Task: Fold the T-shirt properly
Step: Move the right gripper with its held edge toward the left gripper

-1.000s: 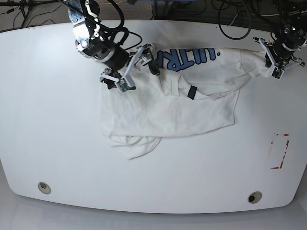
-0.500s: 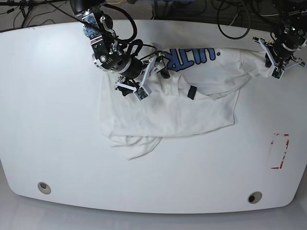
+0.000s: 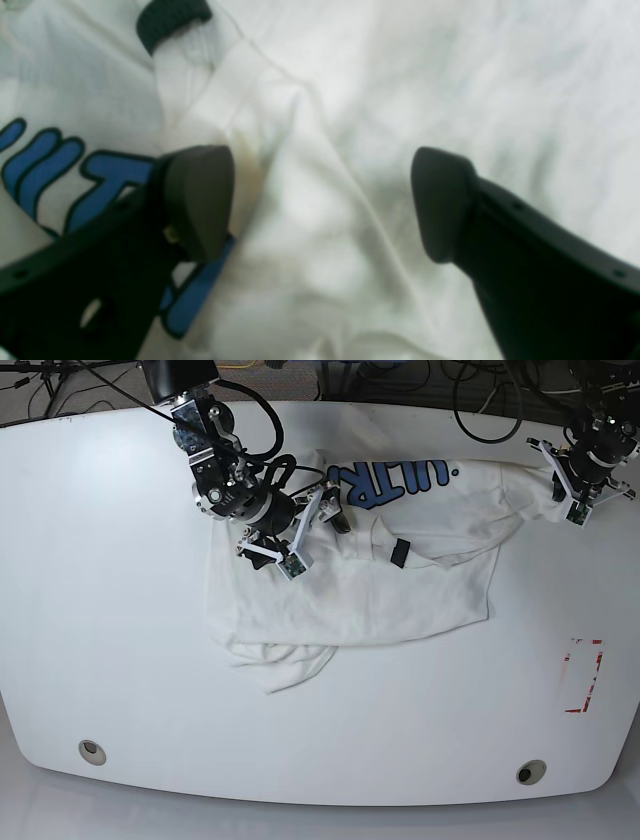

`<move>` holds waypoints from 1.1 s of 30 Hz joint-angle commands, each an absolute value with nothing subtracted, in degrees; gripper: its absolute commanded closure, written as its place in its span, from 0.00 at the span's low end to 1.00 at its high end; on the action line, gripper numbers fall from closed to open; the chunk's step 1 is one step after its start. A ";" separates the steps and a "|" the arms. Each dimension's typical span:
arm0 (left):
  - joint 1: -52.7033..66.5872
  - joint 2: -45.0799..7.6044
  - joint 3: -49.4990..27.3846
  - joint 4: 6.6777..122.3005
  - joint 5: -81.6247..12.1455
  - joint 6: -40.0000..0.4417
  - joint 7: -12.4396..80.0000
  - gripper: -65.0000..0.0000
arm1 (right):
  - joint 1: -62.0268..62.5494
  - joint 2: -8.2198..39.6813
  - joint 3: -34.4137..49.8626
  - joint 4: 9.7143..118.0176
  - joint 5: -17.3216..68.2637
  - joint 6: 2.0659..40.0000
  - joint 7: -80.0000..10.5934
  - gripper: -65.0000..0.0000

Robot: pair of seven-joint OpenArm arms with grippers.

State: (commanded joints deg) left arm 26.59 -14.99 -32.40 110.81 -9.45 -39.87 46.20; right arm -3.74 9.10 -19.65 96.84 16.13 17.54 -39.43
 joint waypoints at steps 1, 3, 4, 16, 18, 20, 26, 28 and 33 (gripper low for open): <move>26.59 -14.99 -32.40 110.81 -9.45 -39.87 46.20 1.00 | -3.74 9.01 -20.35 96.84 16.13 17.54 -39.43 0.18; 26.59 -14.99 -32.40 110.81 -9.45 -39.87 46.20 1.00 | -3.74 8.84 -21.32 96.84 16.13 17.36 -39.43 0.19; 26.59 -14.99 -32.40 110.81 -9.45 -39.87 46.20 1.00 | -3.74 8.75 -21.85 96.84 16.13 17.27 -39.43 0.19; 26.59 -14.99 -32.40 110.81 -9.45 -39.87 46.20 1.00 | -3.82 8.75 -22.64 96.75 16.13 17.19 -39.43 0.48; 26.59 -14.99 -32.40 110.81 -9.45 -39.87 46.20 1.00 | -3.82 8.84 -22.64 96.75 16.13 17.19 -39.43 0.53; 26.59 -14.99 -32.40 110.81 -9.45 -39.87 46.20 1.00 | -3.91 8.92 -22.64 96.66 16.13 17.19 -39.43 0.58; 26.51 -14.99 -32.40 110.81 -9.54 -39.87 46.20 1.00 | -4.00 8.92 -22.73 94.11 16.13 17.19 -39.43 0.59; 26.51 -14.99 -32.40 110.81 -9.54 -39.87 46.20 1.00 | -4.00 8.92 -22.73 93.58 16.13 17.19 -39.43 0.59; 25.54 -14.99 -32.40 110.81 -9.54 -39.87 46.20 1.00 | -4.79 8.92 -22.81 93.41 16.04 17.19 -39.43 0.62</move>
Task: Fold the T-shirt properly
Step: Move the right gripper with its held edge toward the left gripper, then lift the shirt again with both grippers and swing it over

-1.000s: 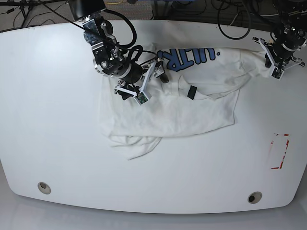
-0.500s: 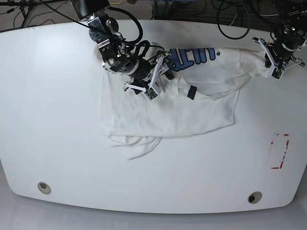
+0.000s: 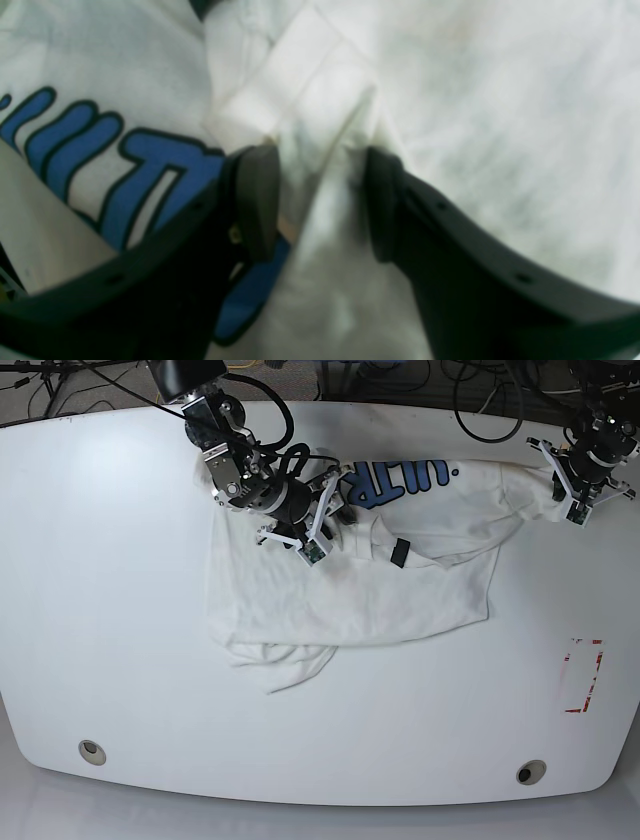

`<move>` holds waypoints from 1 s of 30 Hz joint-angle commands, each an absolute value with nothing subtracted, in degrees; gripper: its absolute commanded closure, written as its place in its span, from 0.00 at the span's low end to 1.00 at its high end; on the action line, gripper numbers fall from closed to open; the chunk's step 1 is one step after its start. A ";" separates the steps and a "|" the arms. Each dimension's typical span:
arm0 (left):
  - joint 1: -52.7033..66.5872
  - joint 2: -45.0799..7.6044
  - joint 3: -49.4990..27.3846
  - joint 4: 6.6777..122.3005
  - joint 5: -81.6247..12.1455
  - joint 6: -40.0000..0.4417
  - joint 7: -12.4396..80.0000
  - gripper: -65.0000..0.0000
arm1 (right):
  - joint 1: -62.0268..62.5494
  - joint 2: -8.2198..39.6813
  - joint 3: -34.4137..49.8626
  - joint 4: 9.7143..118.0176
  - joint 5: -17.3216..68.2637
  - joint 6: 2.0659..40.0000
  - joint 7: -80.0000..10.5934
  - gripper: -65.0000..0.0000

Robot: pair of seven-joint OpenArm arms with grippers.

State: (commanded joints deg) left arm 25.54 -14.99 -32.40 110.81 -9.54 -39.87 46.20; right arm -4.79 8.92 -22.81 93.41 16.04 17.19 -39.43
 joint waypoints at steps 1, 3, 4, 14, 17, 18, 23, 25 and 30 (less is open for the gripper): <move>25.36 -14.99 -32.48 110.81 -9.45 -39.87 46.20 1.00 | -4.97 8.92 -22.81 93.49 16.04 17.19 -39.43 0.64; 25.10 -14.99 -32.57 110.81 -9.45 -39.87 46.20 1.00 | -5.41 8.92 -22.81 93.67 16.04 17.19 -39.43 0.73; 25.10 -14.99 -32.57 110.81 -9.45 -39.87 46.20 1.00 | -5.41 8.92 -22.81 94.02 16.04 17.19 -39.43 0.79; 23.78 -14.99 -32.57 110.81 -9.45 -39.87 46.20 1.00 | -7.43 10.33 -22.46 98.77 16.04 17.19 -39.43 1.00; 23.34 -14.99 -32.40 110.81 -9.45 -39.87 46.20 1.00 | -8.48 11.91 -22.37 103.08 15.96 17.01 -39.69 1.00; 23.34 -14.99 -32.31 110.90 -9.45 -39.87 46.20 1.00 | -8.57 12.26 -22.37 104.75 16.04 17.01 -39.78 1.00; 21.41 -14.11 -32.22 110.90 -9.36 -39.87 46.20 1.00 | -10.51 13.76 -21.05 111.87 16.13 15.78 -40.84 1.00; 19.91 -12.97 -32.31 110.90 -9.19 -39.87 46.20 1.00 | -10.86 13.76 -18.95 114.33 16.31 14.99 -41.80 1.00; 17.45 -11.91 -32.22 110.90 -9.19 -39.60 46.20 1.00 | -11.47 13.85 -15.60 116.44 16.40 14.81 -41.98 1.00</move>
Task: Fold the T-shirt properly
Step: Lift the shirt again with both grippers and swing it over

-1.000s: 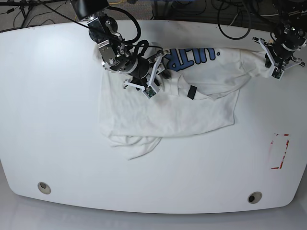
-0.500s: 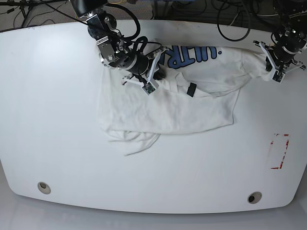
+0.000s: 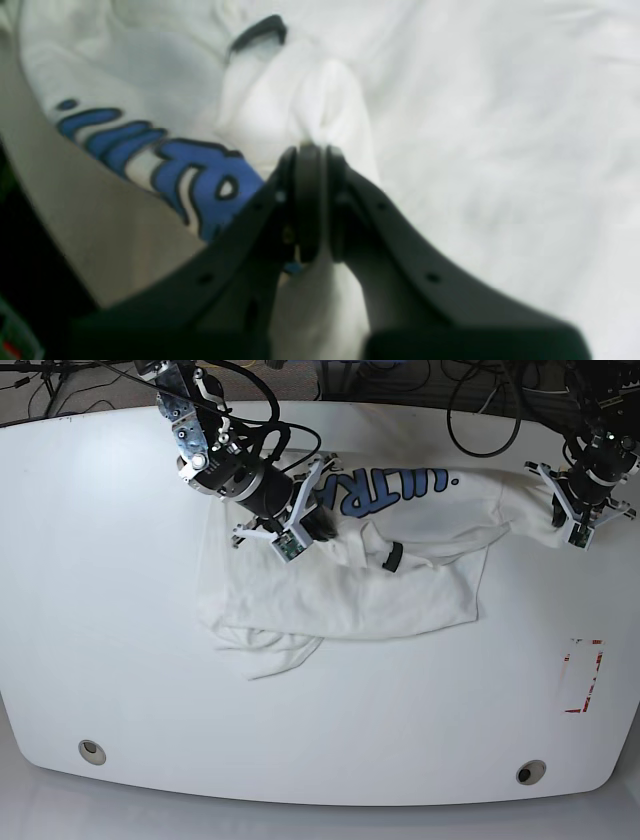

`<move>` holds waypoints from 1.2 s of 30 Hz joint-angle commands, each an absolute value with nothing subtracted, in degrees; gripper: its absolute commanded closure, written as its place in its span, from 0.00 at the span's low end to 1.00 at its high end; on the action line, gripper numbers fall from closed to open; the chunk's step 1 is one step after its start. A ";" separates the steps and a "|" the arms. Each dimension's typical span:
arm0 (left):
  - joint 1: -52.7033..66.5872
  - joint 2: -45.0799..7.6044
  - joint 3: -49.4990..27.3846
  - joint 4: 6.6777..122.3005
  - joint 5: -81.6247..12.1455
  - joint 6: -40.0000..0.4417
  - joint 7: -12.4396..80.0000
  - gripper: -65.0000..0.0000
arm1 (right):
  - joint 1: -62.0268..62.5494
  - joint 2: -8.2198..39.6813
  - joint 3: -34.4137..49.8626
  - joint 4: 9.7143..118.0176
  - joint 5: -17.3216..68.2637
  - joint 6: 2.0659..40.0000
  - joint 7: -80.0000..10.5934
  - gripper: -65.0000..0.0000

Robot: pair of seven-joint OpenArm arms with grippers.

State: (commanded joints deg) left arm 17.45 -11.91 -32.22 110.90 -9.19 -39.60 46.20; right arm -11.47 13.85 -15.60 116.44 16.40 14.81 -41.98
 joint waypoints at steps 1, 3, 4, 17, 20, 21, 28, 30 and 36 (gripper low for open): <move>16.75 -11.91 -32.22 110.90 -9.19 -39.52 46.20 1.00 | -11.30 13.85 -14.73 116.44 16.40 14.81 -41.98 1.00; 14.99 -11.82 -31.69 110.90 -9.10 -39.52 46.20 1.00 | -10.59 13.85 -13.23 116.44 16.40 14.90 -41.98 1.00; 14.20 -11.82 -30.99 110.90 -9.10 -39.52 46.20 1.00 | -10.24 13.85 -12.62 116.44 16.40 14.90 -41.98 1.00; 8.04 -11.56 -26.77 111.08 -3.91 -39.43 46.46 1.00 | -8.48 13.93 -12.35 116.26 16.48 14.99 -42.07 1.00; 6.46 -10.95 -26.68 111.08 -3.82 -39.43 46.46 1.00 | -7.69 13.93 -11.91 116.09 16.04 14.99 -42.07 1.00; 6.20 -10.95 -26.68 111.08 -3.82 -39.43 46.46 1.00 | -7.25 13.93 -11.56 116.09 16.04 14.99 -42.07 1.00; -0.75 -10.51 -26.68 111.08 -3.74 -38.99 46.64 1.00 | -2.15 14.46 -9.27 114.59 16.31 14.99 -41.71 1.00; -2.86 -9.98 -26.51 110.99 -3.65 -37.14 46.64 1.00 | -0.66 15.60 -8.48 113.89 16.48 14.99 -41.63 1.00; -9.19 -6.90 -26.51 110.90 -3.65 -28.00 46.64 1.00 | 5.49 16.92 -8.48 112.04 16.57 14.99 -37.67 1.00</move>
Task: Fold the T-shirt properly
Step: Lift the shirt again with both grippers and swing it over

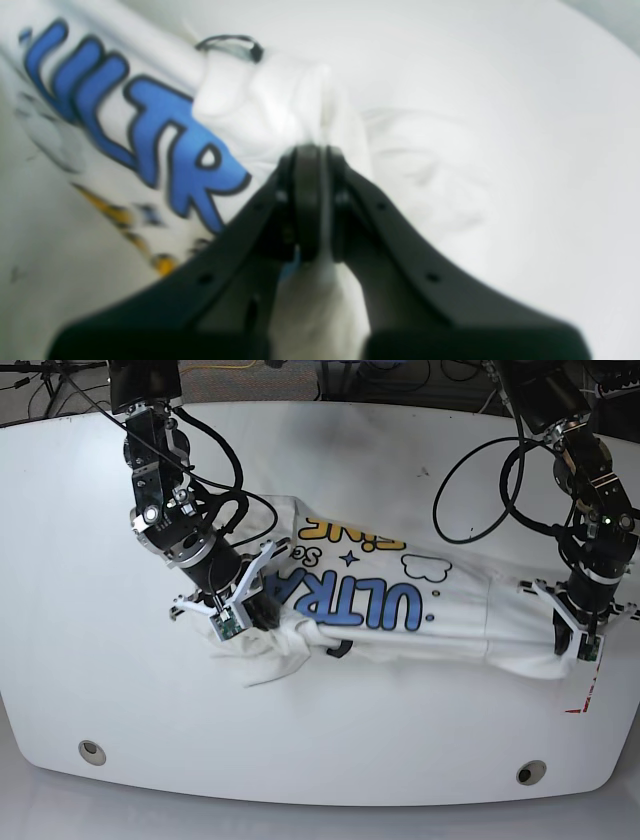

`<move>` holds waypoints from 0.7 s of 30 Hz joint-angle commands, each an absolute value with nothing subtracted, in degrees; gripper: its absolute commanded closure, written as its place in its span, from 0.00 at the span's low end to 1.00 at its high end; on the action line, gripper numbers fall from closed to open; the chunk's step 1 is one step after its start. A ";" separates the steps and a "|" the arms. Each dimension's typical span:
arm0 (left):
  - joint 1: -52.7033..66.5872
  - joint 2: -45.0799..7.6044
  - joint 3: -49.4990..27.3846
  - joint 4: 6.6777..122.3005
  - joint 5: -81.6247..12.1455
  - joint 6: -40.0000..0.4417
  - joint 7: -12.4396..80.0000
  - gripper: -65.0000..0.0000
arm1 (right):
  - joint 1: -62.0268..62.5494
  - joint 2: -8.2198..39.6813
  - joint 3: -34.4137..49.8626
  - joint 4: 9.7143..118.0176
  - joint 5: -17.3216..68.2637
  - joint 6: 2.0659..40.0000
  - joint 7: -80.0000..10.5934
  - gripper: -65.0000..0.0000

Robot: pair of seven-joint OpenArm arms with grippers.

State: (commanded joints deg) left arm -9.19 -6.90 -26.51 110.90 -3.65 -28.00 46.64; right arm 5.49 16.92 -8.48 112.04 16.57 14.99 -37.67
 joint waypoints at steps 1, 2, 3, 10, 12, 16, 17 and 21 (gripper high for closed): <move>-9.71 -6.64 -26.51 110.90 -3.65 -27.74 46.64 1.00 | 6.20 17.10 -8.48 111.78 16.57 15.08 -37.67 1.00; -10.77 -6.20 -26.51 110.90 -3.74 -27.47 46.64 1.00 | 8.13 17.71 -8.48 111.16 16.57 15.43 -37.67 1.00; -11.91 -5.93 -26.51 110.90 -3.82 -27.47 46.64 1.00 | 9.63 18.24 -8.57 110.73 16.57 16.04 -37.67 1.00; -21.05 -5.05 -26.51 110.90 -3.74 -27.30 46.64 1.00 | 19.47 18.95 -8.48 106.86 16.57 19.38 -37.58 1.00; -23.87 -5.05 -26.42 110.90 -3.74 -27.30 46.81 1.00 | 22.46 18.95 -8.48 105.36 16.48 20.62 -37.58 1.00; -31.16 -5.32 -25.19 110.90 -3.65 -27.03 49.36 1.00 | 29.93 19.03 -8.40 102.29 16.48 22.64 -37.67 1.00; -32.04 -5.32 -25.19 110.90 -3.65 -26.86 49.80 1.00 | 30.81 19.12 -8.40 101.76 16.48 22.81 -37.67 1.00; -40.84 -6.29 -24.92 110.90 -3.65 -25.10 52.62 1.00 | 38.81 20.09 -8.66 97.89 16.57 24.31 -37.76 1.00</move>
